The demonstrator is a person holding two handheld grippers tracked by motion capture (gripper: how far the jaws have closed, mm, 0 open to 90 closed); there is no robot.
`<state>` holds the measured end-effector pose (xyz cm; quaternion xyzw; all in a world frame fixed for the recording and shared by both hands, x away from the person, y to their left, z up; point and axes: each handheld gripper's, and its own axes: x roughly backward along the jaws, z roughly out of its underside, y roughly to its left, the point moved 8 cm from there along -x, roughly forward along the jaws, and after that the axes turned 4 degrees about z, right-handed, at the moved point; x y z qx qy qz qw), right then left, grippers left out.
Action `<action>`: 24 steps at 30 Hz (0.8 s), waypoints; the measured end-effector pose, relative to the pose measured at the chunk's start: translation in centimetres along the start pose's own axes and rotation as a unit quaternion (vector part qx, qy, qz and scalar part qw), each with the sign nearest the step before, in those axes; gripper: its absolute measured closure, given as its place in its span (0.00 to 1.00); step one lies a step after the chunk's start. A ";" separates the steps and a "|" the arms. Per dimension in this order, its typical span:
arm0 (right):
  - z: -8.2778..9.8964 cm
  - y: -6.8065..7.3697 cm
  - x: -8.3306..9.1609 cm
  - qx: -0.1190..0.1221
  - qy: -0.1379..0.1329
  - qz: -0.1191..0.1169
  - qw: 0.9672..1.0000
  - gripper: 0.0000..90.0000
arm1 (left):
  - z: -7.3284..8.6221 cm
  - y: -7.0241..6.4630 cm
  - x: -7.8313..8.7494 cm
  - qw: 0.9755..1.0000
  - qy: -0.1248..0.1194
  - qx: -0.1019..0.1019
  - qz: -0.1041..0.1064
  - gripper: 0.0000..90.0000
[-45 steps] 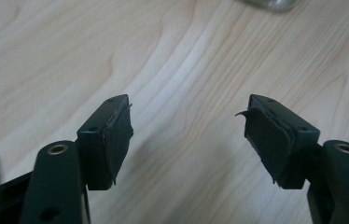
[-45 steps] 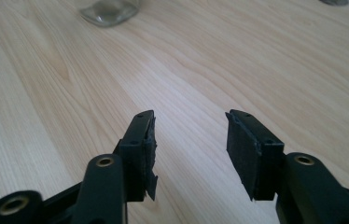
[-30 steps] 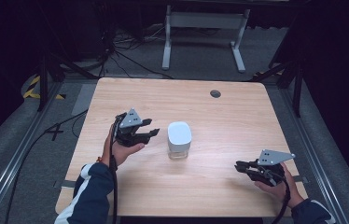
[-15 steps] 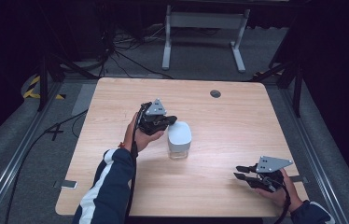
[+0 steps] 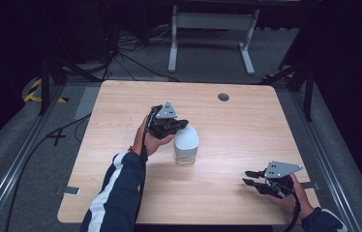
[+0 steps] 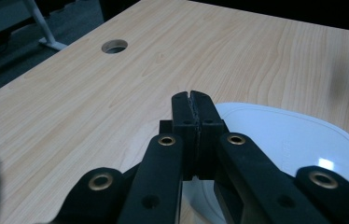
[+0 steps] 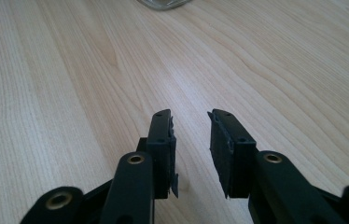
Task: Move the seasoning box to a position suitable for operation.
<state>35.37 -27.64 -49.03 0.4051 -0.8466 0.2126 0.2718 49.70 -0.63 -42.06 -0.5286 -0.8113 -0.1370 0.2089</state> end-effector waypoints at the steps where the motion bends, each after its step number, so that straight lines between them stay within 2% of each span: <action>1: -0.1 0.0 0.1 0.000 0.000 0.000 1.000 0.77 | 0.0 -0.1 -0.1 1.000 0.003 0.005 0.003 1.00; 6: -1.4 -0.6 0.2 0.000 -0.016 0.005 1.000 0.78 | 0.0 0.2 -0.1 1.000 0.006 -0.003 -0.005 1.00; 7: -1.4 -0.6 0.2 0.000 -0.016 0.005 1.000 0.78 | 0.0 0.2 -0.1 1.000 0.006 -0.003 -0.005 1.00; 8: -1.6 -0.7 0.2 0.001 -0.018 0.007 1.000 0.78 | 0.0 0.1 -0.2 1.000 0.000 0.006 -0.003 1.00; 10: -2.3 -0.8 0.1 0.005 -0.023 0.003 1.000 0.80 | 0.1 0.3 -0.3 1.000 0.001 0.004 -0.006 1.00; 13: -4.1 -1.0 -0.1 0.012 -0.041 -0.004 0.999 0.84 | 0.0 0.2 -0.4 1.000 0.000 -0.004 -0.011 1.00; 15: -5.6 -1.1 -0.3 0.015 -0.053 -0.008 0.998 0.86 | 0.0 0.0 -0.6 1.000 -0.004 0.004 -0.007 1.00; 17: -7.4 -1.0 -0.7 0.020 -0.065 -0.012 0.998 0.87 | 0.0 0.2 -0.6 1.000 -0.005 -0.001 -0.010 1.00; 20: -9.3 -0.6 -1.6 0.034 -0.070 -0.013 0.997 0.91 | 0.0 0.1 -0.8 1.000 -0.007 0.005 -0.012 1.00; 24: -11.0 0.1 -3.1 0.052 -0.063 -0.020 0.996 0.95 | 0.0 0.0 -0.8 1.000 -0.009 0.002 -0.012 1.00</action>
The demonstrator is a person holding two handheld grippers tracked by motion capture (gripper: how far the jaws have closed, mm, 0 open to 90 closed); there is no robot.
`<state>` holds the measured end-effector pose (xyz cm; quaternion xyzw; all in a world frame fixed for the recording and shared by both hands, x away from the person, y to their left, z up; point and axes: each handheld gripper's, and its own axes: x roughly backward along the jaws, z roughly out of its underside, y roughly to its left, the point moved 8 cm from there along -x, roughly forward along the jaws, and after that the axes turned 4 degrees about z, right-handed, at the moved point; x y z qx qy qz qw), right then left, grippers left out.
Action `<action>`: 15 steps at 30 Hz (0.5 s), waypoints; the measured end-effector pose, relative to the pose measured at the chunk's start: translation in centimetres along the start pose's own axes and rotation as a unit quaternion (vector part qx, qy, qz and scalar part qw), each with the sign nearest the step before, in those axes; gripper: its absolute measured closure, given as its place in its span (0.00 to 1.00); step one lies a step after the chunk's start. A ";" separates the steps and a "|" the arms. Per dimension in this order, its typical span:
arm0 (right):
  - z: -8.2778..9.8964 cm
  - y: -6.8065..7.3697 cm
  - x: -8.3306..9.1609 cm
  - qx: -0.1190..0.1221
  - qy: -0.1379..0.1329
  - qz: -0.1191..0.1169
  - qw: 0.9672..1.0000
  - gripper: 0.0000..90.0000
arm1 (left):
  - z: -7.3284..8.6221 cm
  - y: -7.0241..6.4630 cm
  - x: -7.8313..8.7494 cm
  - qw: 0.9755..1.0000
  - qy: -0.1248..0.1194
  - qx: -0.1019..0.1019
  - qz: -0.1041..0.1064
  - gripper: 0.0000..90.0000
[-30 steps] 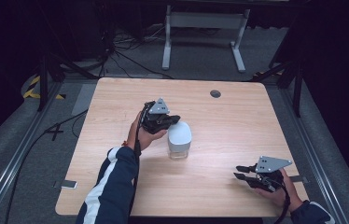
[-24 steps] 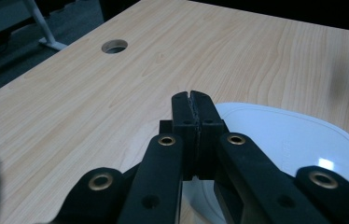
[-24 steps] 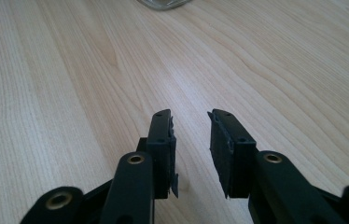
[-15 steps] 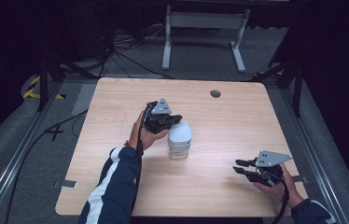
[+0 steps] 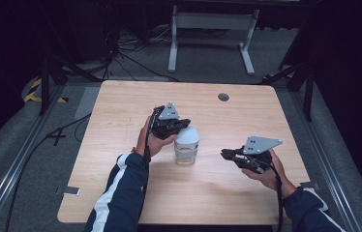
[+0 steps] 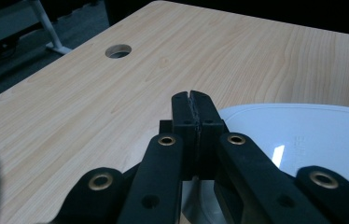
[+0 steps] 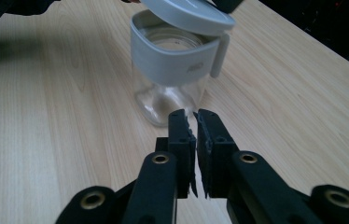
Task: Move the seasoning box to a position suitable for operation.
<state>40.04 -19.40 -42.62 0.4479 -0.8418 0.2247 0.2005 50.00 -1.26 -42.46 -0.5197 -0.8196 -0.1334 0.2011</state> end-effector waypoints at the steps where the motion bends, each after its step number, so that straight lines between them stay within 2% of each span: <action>1: -0.4 0.1 -0.5 0.002 -0.002 -0.003 1.000 0.96 | 0.0 0.0 -0.1 1.000 -0.001 0.002 0.002 1.00; 5: -2.0 0.8 -2.2 0.009 -0.007 -0.014 1.000 0.98 | 0.1 0.1 -0.1 1.000 -0.002 0.004 0.003 1.00; 8: -2.9 1.2 -3.0 0.004 -0.010 -0.022 1.000 0.99 | 0.1 0.2 -0.2 1.000 -0.007 0.010 0.003 1.00; 10: -3.1 1.3 -3.7 0.008 -0.001 -0.020 1.000 0.99 | 0.1 0.1 -0.2 1.000 -0.006 0.010 0.003 0.99; 15: -3.8 1.1 -4.3 0.001 -0.003 -0.019 1.000 0.99 | 0.1 0.1 -0.2 1.000 -0.004 0.009 0.002 0.99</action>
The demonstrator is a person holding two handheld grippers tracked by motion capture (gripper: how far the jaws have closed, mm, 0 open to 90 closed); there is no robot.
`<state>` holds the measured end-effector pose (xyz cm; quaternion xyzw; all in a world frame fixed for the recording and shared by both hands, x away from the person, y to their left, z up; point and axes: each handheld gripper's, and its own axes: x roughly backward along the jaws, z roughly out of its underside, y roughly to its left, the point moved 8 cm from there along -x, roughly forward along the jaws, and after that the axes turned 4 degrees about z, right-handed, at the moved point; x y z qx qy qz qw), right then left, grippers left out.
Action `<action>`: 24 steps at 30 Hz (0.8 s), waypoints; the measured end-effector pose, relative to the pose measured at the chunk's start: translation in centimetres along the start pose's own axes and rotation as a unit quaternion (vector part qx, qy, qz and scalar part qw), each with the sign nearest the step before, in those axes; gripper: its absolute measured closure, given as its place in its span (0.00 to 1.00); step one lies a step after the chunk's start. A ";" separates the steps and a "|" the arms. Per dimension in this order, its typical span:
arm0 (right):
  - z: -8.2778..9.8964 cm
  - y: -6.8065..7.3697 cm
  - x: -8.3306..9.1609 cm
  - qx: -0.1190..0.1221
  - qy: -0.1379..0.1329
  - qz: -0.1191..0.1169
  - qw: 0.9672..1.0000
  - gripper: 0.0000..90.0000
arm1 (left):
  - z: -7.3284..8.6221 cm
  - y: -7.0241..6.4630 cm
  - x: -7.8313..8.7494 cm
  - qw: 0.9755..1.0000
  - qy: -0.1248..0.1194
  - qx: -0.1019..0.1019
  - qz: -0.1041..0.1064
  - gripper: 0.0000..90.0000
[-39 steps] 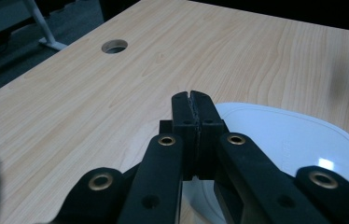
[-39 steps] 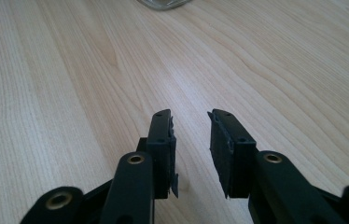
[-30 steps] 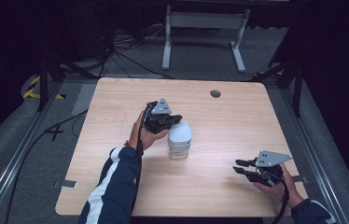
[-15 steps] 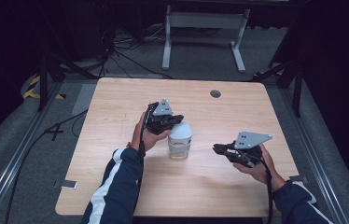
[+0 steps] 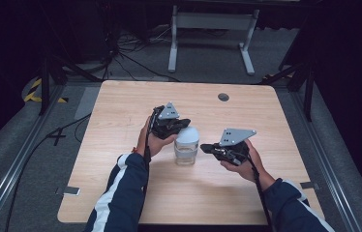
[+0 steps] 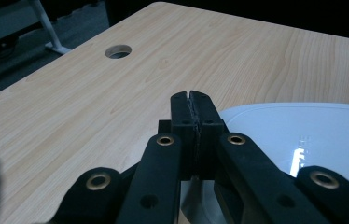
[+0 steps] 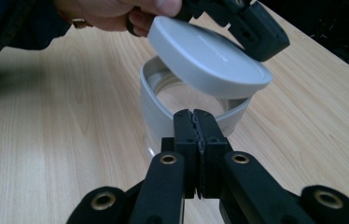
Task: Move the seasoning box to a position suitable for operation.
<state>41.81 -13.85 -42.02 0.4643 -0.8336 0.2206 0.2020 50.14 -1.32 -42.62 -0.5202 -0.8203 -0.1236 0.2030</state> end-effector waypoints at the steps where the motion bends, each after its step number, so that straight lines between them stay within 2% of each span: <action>1: -0.1 -0.1 -0.1 0.003 0.002 0.002 1.000 0.99 | 0.0 0.0 0.0 1.000 -0.001 0.000 0.000 0.99; 10: -0.8 0.2 -0.9 0.013 0.008 -0.002 1.000 0.99 | 0.0 0.1 -0.1 1.000 0.002 0.003 -0.001 0.98; 13: -0.8 0.3 -1.1 0.013 0.011 -0.002 1.000 0.99 | -0.1 0.3 0.0 1.000 0.005 -0.005 -0.005 0.97; 16: -0.9 0.3 -1.2 0.010 0.009 -0.002 1.000 0.99 | -0.1 0.3 0.0 1.000 0.004 -0.004 -0.008 0.95; 24: -1.1 0.2 -1.3 0.012 0.007 0.003 1.000 0.99 | -0.5 0.5 1.4 1.000 -0.004 0.000 -0.020 0.95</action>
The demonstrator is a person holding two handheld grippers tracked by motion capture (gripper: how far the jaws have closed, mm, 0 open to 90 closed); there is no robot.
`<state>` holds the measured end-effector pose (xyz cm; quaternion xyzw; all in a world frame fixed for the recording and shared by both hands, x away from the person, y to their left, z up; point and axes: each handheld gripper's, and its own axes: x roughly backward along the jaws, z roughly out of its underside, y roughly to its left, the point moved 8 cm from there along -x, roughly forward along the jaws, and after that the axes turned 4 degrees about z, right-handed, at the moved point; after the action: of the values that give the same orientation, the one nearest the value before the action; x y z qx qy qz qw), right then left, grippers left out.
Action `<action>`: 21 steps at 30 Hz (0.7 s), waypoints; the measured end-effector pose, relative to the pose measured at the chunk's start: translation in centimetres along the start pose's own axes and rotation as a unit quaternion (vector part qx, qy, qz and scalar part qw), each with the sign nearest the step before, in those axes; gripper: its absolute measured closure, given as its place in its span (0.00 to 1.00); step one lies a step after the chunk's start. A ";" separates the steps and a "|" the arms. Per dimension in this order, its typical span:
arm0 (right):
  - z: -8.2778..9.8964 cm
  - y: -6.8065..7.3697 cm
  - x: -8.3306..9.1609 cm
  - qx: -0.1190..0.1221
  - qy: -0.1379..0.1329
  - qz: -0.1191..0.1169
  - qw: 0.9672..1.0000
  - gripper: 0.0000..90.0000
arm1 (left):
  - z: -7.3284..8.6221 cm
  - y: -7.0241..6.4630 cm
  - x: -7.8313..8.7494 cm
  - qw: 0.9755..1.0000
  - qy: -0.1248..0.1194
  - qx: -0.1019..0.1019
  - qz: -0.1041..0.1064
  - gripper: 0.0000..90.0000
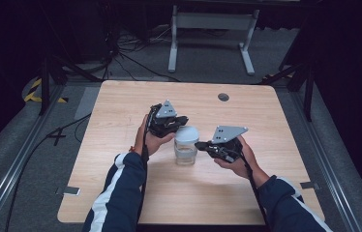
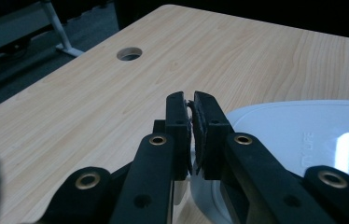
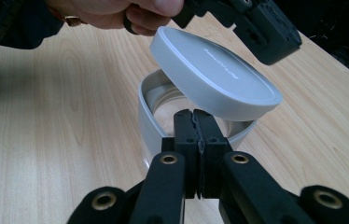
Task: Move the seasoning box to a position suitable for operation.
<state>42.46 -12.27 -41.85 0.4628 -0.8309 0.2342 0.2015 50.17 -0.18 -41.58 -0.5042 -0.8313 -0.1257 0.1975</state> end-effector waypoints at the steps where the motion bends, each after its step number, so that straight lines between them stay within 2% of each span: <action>1: -0.1 0.0 0.0 -0.002 0.000 0.000 1.000 0.99 | -0.1 0.1 0.3 1.000 -0.002 -0.005 -0.003 0.95; 6: -0.4 -0.3 0.0 0.005 -0.004 0.007 1.000 0.99 | -0.1 0.1 2.0 1.000 -0.002 -0.009 -0.014 0.95; 11: -0.6 -0.6 0.1 0.005 -0.004 0.013 1.000 0.99 | 0.6 0.0 4.2 1.000 0.000 -0.010 -0.023 0.93; 17: -1.0 -0.8 0.3 0.008 -0.008 0.019 1.000 0.99 | 2.5 -0.7 6.7 0.999 0.024 -0.026 -0.033 0.92; 18: -1.0 -0.8 0.3 0.006 -0.008 0.018 1.000 0.99 | 2.9 -1.0 7.0 0.999 0.024 -0.021 -0.030 0.92; 21: -1.1 -0.9 0.3 0.006 -0.007 0.019 1.000 0.99 | 4.5 -1.3 8.1 0.999 0.037 -0.023 -0.032 0.92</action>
<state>43.22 -12.25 -40.60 0.4497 -0.8393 0.2403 0.1885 44.75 7.41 -41.89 -0.4767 -0.8359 -0.1697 0.2127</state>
